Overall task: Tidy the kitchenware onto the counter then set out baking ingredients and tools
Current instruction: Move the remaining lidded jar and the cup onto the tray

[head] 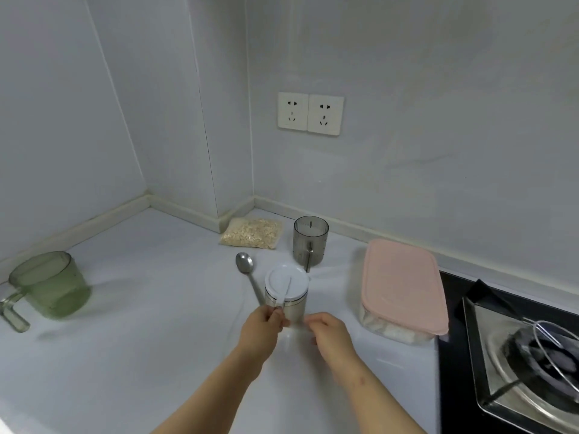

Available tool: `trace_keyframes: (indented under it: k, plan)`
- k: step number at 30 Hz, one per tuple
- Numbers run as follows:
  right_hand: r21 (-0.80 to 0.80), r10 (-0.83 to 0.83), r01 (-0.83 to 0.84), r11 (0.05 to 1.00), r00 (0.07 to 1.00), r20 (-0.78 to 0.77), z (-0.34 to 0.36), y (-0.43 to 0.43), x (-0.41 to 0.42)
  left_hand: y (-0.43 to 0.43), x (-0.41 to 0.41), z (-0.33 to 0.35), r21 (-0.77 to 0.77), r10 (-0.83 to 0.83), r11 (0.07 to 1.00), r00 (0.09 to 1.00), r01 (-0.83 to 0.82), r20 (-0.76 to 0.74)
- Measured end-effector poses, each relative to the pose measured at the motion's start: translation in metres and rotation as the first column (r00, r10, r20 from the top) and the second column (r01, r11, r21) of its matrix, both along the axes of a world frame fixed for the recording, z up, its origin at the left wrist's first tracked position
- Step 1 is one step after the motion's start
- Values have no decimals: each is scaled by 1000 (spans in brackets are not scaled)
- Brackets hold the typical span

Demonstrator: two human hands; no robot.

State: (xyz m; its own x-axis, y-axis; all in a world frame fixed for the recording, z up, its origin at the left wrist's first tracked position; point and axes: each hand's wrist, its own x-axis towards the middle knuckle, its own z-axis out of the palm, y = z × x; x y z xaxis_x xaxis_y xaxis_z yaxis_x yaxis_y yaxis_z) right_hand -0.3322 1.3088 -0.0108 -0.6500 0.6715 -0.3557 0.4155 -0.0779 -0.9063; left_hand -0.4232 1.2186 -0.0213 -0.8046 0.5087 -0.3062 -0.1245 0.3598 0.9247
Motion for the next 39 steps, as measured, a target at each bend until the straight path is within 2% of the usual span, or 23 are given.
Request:
trace_keyframes:
  k: [3, 8, 17, 22, 28, 33, 39]
  plan:
    - [16, -38, 38, 999, 999, 24, 2, 16, 2, 7, -7, 0, 22, 107, 994, 994, -106, -15]
    - [37, -52, 52, 998, 998, 17, 15, 35, -5, 16, -33, 1, 25, 193, 981, 980, -192, -46]
    - [-33, -56, 56, 998, 998, -2, 31, 55, -53, 26, -68, 8, -30, 144, 989, 989, -145, -23]
    - [25, -75, 75, 997, 997, 7, 31, 71, -94, 34, -78, 7, -73, 141, 987, 989, -144, -47]
    - [82, -64, 55, 995, 991, 114, 19, 97, -124, 47, -84, 11, -76, 142, 987, 990, -143, -22]
    - [-62, -94, 94, 994, 996, 6, 15, 103, -127, 52, -87, 16, -92, 144, 985, 990, -143, 4]
    - [42, -58, 58, 997, 998, 11, 5, 103, -115, 51, -82, 22, -76, 143, 988, 983, -135, 112]
